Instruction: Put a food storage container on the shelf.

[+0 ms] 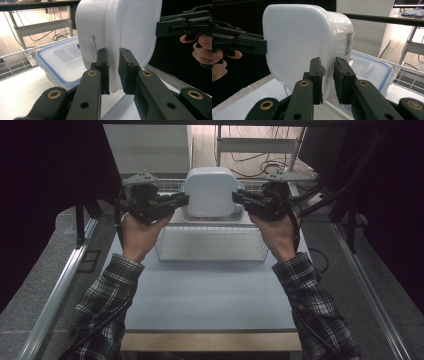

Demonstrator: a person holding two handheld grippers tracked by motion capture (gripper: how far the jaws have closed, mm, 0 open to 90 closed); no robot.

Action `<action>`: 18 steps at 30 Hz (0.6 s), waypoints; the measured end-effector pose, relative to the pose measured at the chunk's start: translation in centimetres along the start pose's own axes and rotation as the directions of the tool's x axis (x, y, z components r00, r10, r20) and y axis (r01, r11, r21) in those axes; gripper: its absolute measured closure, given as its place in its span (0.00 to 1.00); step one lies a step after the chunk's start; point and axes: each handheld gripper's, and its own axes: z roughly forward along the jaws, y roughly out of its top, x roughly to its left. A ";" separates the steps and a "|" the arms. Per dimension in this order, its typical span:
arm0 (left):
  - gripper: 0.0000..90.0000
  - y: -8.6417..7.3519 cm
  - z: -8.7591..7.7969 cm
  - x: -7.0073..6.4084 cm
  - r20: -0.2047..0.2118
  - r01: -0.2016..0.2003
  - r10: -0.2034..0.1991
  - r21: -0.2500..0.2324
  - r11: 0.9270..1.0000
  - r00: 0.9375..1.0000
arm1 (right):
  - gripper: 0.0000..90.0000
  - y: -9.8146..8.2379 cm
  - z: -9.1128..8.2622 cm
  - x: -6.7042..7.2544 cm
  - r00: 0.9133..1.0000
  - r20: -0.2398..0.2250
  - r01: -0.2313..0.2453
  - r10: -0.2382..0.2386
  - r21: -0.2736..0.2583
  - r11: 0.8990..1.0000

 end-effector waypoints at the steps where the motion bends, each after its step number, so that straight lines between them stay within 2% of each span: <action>1: 0.89 0.0 0.2 0.2 0.000 0.003 -0.003 0.003 1.000 1.000 | 0.85 0.0 0.1 -0.1 1.000 0.002 0.001 -0.001 -0.001 1.000; 11: 0.88 0.2 1.2 1.1 -0.007 0.027 -0.027 0.013 1.000 1.000 | 0.85 0.3 1.0 -0.8 1.000 0.018 -0.014 0.014 0.005 1.000; 18: 0.87 0.6 1.7 1.3 -0.022 0.030 -0.030 0.012 0.999 0.999 | 0.84 0.4 1.6 -1.1 0.999 0.029 -0.025 0.025 0.006 1.000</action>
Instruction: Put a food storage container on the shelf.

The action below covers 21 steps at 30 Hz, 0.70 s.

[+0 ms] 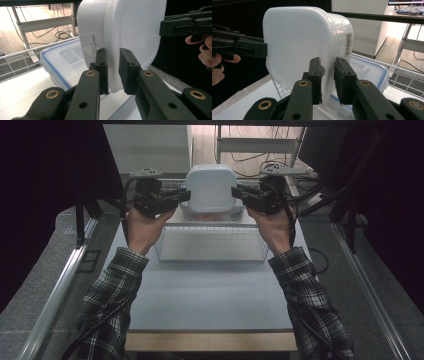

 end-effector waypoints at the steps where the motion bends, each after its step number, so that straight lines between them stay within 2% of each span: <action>1: 0.87 0.1 0.0 0.0 0.000 0.001 -0.001 0.000 1.000 1.000 | 0.84 0.0 0.1 -0.1 1.000 0.001 -0.001 0.001 0.001 1.000; 16: 0.82 0.9 0.6 0.6 -0.007 0.022 -0.022 -0.020 1.000 1.000 | 0.77 0.4 1.0 -0.6 1.000 -0.004 -0.015 0.015 -0.017 1.000; 21: 0.80 1.3 1.0 0.9 -0.011 0.042 -0.042 -0.014 0.999 0.999 | 0.75 0.8 1.5 -0.8 1.000 0.002 -0.025 0.025 -0.017 1.000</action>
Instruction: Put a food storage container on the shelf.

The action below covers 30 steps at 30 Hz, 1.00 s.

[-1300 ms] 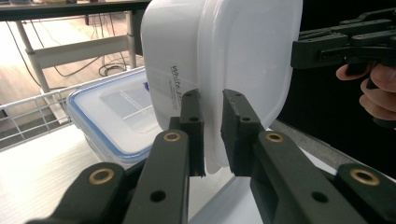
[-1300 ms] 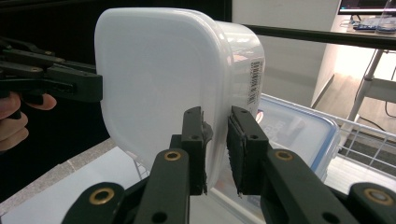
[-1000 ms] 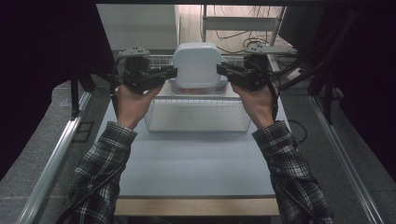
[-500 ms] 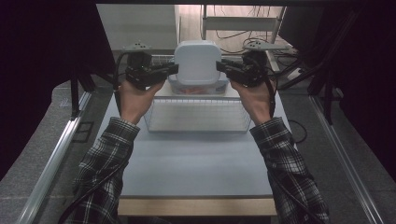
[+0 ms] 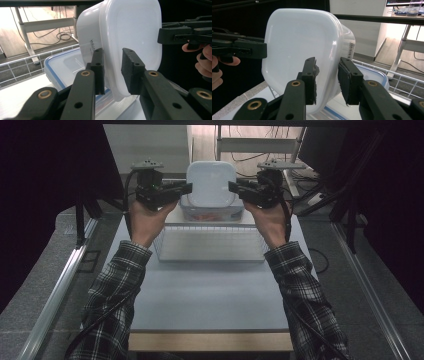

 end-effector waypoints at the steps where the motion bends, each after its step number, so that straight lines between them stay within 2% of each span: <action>1: 0.80 0.1 0.1 0.1 -0.001 0.003 -0.003 0.001 1.000 1.000 | 0.74 0.1 0.1 -0.1 1.000 0.002 -0.002 0.002 0.001 1.000; 9: 0.77 0.4 0.6 0.6 0.010 0.025 -0.025 -0.007 1.000 1.000 | 0.70 0.4 0.7 -0.2 1.000 0.011 -0.007 0.007 0.003 1.000; 18: 0.72 0.8 1.1 0.8 -0.005 0.031 -0.031 0.005 0.999 0.999 | 0.64 0.6 1.4 -0.3 1.000 0.020 -0.011 0.011 0.011 1.000; 26: 0.65 1.1 1.9 1.0 -0.020 0.037 -0.037 0.012 0.999 0.999 | 0.60 0.8 2.0 -0.5 0.999 0.022 -0.026 0.025 0.021 0.999; 30: 0.59 1.3 2.3 0.9 -0.040 0.029 -0.029 0.024 0.999 0.999 | 0.57 0.9 2.2 -0.6 0.999 0.024 -0.035 0.034 0.029 0.999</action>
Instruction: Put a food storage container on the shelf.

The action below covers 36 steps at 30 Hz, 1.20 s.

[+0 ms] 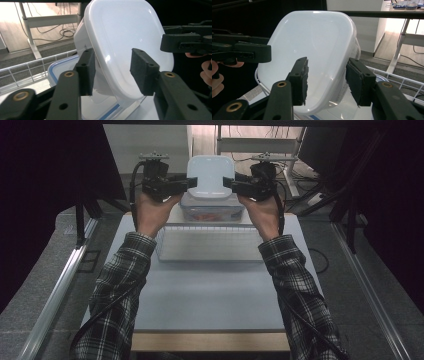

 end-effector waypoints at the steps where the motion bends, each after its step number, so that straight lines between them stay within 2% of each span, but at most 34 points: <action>1: 0.58 0.0 0.1 0.0 -0.007 -0.007 0.007 0.002 1.000 1.000 | 0.56 0.0 0.1 0.0 1.000 0.002 -0.002 0.002 0.004 1.000; 4: 0.56 0.1 0.4 0.0 -0.015 -0.013 0.014 0.017 1.000 1.000 | 0.50 0.1 0.3 -0.1 1.000 0.017 -0.004 0.004 0.009 1.000; 8: 0.54 0.1 0.7 0.2 -0.001 0.013 -0.013 0.012 1.000 1.000 | 0.45 0.2 0.6 -0.2 0.999 0.049 -0.006 0.006 0.006 1.000; 12: 0.53 0.3 0.7 0.0 -0.005 0.011 -0.011 0.016 1.000 1.000 | 0.46 0.3 0.8 -0.2 0.998 0.064 -0.006 0.005 0.004 1.000; 14: 0.53 0.3 0.7 0.0 -0.003 0.021 -0.021 0.013 1.000 1.000 | 0.50 0.3 0.8 -0.2 0.998 0.067 -0.007 0.006 0.003 1.000; 23: 0.47 0.5 0.6 -0.1 0.032 0.042 -0.042 0.004 0.999 0.999 | 0.53 0.5 0.8 0.1 0.998 0.065 0.007 -0.008 0.008 1.000; 26: 0.47 0.6 0.3 -0.4 0.023 0.018 -0.018 0.004 1.000 1.000 | 0.54 0.6 0.7 0.2 0.998 0.064 0.008 -0.009 0.013 1.000; 28: 0.50 0.6 0.0 -0.5 0.032 0.017 -0.017 -0.013 1.000 0.999 | 0.57 0.6 0.5 0.2 0.998 0.065 0.015 -0.016 0.010 1.000; 31: 0.59 0.6 -1.1 -0.4 0.021 -0.007 0.008 -0.041 0.999 1.000 | 0.63 0.7 0.0 0.3 0.997 0.064 0.042 -0.043 0.014 0.999; 33: 0.69 0.4 -1.7 0.0 -0.009 -0.019 0.018 -0.050 0.999 1.000 | 0.71 0.8 -0.7 0.4 0.993 0.083 0.078 -0.079 0.017 0.997; 36: 0.84 -0.1 -1.7 0.8 -0.044 -0.003 0.001 -0.044 0.999 0.999 | 0.83 0.7 -1.4 0.1 0.991 0.099 0.087 -0.087 0.007 0.996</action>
